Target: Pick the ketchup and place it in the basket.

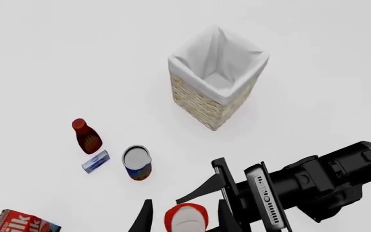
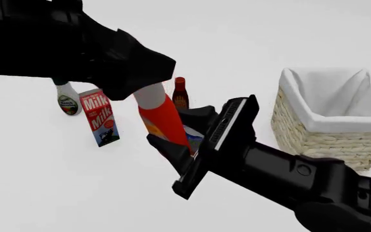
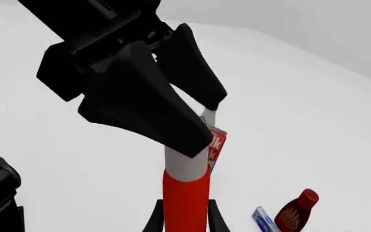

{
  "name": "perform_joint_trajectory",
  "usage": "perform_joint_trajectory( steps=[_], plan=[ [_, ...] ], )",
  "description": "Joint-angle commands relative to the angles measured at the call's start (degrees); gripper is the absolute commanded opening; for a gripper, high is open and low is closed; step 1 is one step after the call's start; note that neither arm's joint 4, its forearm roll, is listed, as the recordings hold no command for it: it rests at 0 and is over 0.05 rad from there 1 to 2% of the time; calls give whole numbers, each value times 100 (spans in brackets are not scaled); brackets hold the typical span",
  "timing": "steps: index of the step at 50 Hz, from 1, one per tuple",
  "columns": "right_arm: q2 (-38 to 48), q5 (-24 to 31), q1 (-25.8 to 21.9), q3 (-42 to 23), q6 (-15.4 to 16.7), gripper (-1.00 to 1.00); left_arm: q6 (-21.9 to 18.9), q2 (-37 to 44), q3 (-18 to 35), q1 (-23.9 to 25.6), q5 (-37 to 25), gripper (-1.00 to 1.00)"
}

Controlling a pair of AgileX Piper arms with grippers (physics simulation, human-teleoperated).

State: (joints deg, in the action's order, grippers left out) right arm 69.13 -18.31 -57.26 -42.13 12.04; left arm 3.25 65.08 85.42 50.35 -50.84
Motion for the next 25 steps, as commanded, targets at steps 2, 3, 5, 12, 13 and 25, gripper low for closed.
perform_joint_trajectory(
  steps=[2,3,5,12,13,25],
  plan=[
    [-92,-49,15,91,-104,-100,43,36,415,-21,-112,100],
    [-97,-51,26,87,-108,-100,66,39,481,-2,-139,100],
    [-116,-36,46,74,-112,-100,122,47,678,-2,-217,100],
    [-120,-41,141,75,-104,-100,217,7,1170,-70,-405,100],
    [-111,-53,169,79,-106,-100,243,-25,1222,-113,-414,100],
    [-258,26,420,54,-134,-100,514,-439,808,-645,-81,100]
  ],
)
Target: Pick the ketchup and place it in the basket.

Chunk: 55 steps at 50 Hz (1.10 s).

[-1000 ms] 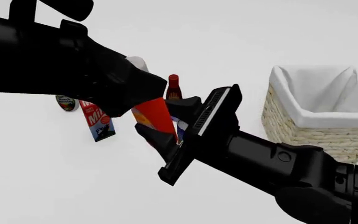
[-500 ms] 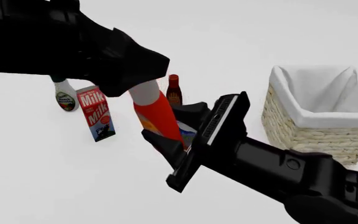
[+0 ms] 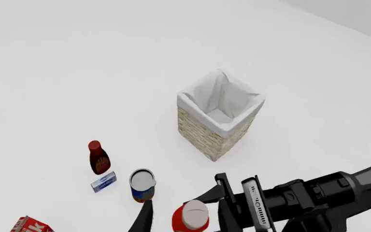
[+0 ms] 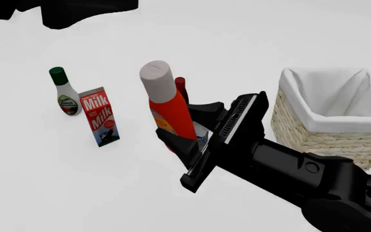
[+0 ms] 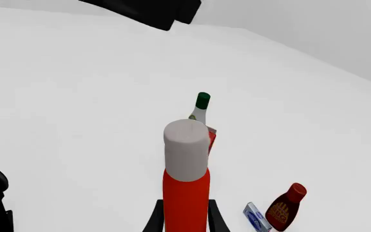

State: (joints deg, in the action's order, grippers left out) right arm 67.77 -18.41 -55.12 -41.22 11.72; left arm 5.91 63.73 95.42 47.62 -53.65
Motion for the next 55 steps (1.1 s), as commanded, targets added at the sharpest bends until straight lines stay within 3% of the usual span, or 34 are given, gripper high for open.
perform_joint_trajectory(
  steps=[1,14,21,25,27,29,30,32,35,41,45,46,48,49,51,55],
  plan=[
    [-122,35,206,-37,-102,-100,249,-305,-194,-371,201,100],
    [-232,118,603,-57,-148,-100,584,-783,-1093,-938,809,100],
    [-310,166,774,-66,-176,-100,661,-1155,-1816,-1563,1351,100],
    [-375,232,946,-99,-146,-100,617,-1441,-2417,-1948,1814,100],
    [-414,226,1060,-93,-185,-100,319,-1690,-2768,-2286,2123,100],
    [-443,216,1170,-86,-211,-100,567,-1776,-3225,-2417,2342,100],
    [-460,220,1192,-77,-211,-100,442,-1866,-3429,-2496,2470,100],
    [-485,233,1282,-90,-218,-100,609,-1973,-3805,-2589,2671,100],
    [-511,256,1318,-93,-215,-100,445,-2122,-4023,-2711,2852,100],
    [-566,208,1592,-77,-258,-100,900,-2356,-4931,-3031,3415,100],
    [-646,215,1693,-58,-291,-100,798,-2581,-5287,-3287,3703,100],
    [-701,213,1744,-44,-324,-100,455,-2719,-5457,-3530,3853,100],
    [-706,238,1807,-58,-340,-100,537,-2759,-5720,-3556,4048,100],
    [-706,229,1886,-65,-326,-100,217,-2776,-5920,-3787,4243,100],
    [-688,227,2032,-104,-363,-100,646,-2669,-6160,-3682,4400,100],
    [-764,315,2207,-176,-409,-100,397,-2758,-6683,-3979,4823,100]
  ],
)
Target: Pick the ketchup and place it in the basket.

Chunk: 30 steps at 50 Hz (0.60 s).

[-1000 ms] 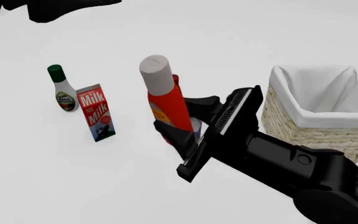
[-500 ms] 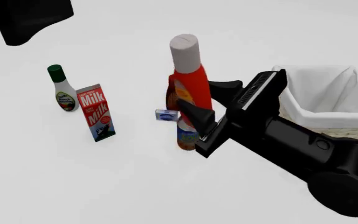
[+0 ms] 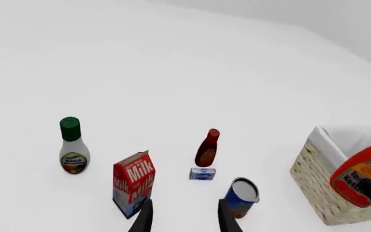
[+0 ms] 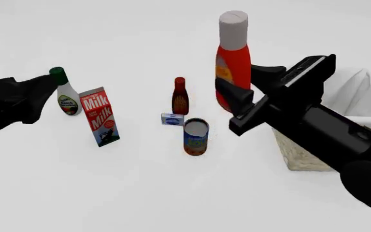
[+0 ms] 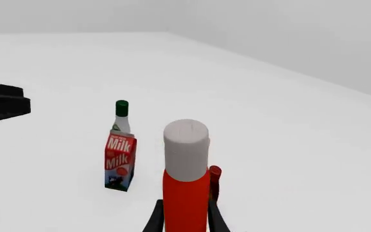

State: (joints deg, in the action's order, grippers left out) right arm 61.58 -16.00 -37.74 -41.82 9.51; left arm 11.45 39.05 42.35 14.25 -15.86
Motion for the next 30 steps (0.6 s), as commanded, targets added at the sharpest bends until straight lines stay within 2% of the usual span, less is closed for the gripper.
perform_joint_trajectory(
  steps=[1,3,4,5,7,9,10,12,14,16,20,22,24,28,30],
  plan=[
    [-145,74,469,-117,-188,-100,-157,-290,-1377,-643,1046,100],
    [-133,132,560,-169,-177,-100,-191,-376,-1623,-680,1223,100],
    [-130,178,599,-205,-200,-100,-344,-397,-1741,-812,1321,100],
    [-57,253,707,-284,-226,-100,-230,-395,-1862,-749,1434,100],
    [-98,349,748,-338,-242,-100,-536,-452,-2149,-965,1716,100],
    [-17,402,849,-397,-211,-100,-586,-438,-2225,-915,1797,100],
    [-113,426,870,-387,-365,-100,-604,-333,-2402,-944,1981,100],
    [-82,490,942,-409,-263,-100,-652,-317,-2511,-930,2102,100],
    [-91,530,963,-425,-314,-100,-788,-362,-2581,-975,2170,100],
    [-125,680,1053,-490,-340,-100,-1007,-233,-2852,-1118,2555,100],
    [-145,772,1124,-531,-321,-100,-1063,-257,-3040,-1123,2759,100],
    [-158,815,1204,-545,-316,-100,-705,-65,-3035,-1047,2776,100],
    [-127,863,1286,-568,-304,-100,-858,-71,-3094,-1107,2871,100],
    [-180,979,1397,-622,-308,-100,-912,-101,-3189,-1169,3002,100],
    [-144,1074,1545,-698,-362,-100,-1165,-424,-3303,-1274,3040,100]
  ],
)
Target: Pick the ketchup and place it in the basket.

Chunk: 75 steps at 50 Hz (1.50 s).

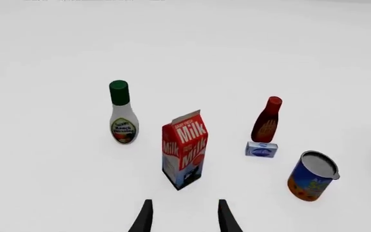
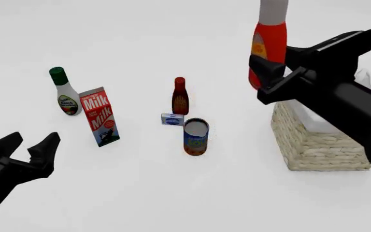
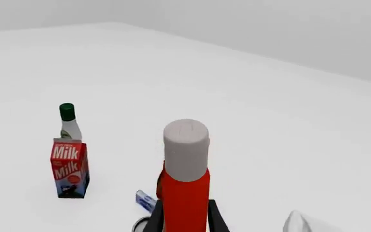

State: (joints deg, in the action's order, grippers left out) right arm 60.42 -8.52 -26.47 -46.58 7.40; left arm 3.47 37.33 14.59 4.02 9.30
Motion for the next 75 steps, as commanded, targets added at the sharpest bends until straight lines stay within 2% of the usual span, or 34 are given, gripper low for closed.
perform_joint_trajectory(
  steps=[1,2,4,5,6,12,14,15,16,20,25,32,52,75],
  plan=[
    [-28,327,418,-222,-151,-100,-367,-259,-528,-251,519,100],
    [-28,348,486,-235,-130,-100,-570,-439,-597,-317,543,100],
    [-74,412,506,-261,-165,-100,-611,-469,-663,-294,617,100],
    [-112,422,517,-261,-150,-100,-847,-460,-728,-392,700,100],
    [-181,467,518,-273,-222,-100,-693,-414,-756,-352,760,100],
    [-255,603,685,-337,-268,-100,-959,-594,-998,-357,967,100],
    [-286,675,743,-367,-279,-100,-1047,-1024,-1078,-287,820,100],
    [-288,708,765,-373,-269,-100,-1035,-1098,-1108,-305,791,100],
    [-295,738,795,-383,-293,-100,-800,-893,-1082,-270,841,100],
    [-335,809,900,-416,-283,-100,-983,-1171,-1212,-337,875,100],
    [-363,852,997,-416,-309,-100,-854,-1267,-1344,-324,967,100],
    [-399,896,1156,-418,-349,-100,-855,-2043,-1378,-451,543,100],
    [-441,1010,1724,-441,-282,-100,-898,-2152,-1424,-512,532,100],
    [-278,916,2294,-429,-365,-100,-991,-1660,-1455,-494,943,100]
  ],
)
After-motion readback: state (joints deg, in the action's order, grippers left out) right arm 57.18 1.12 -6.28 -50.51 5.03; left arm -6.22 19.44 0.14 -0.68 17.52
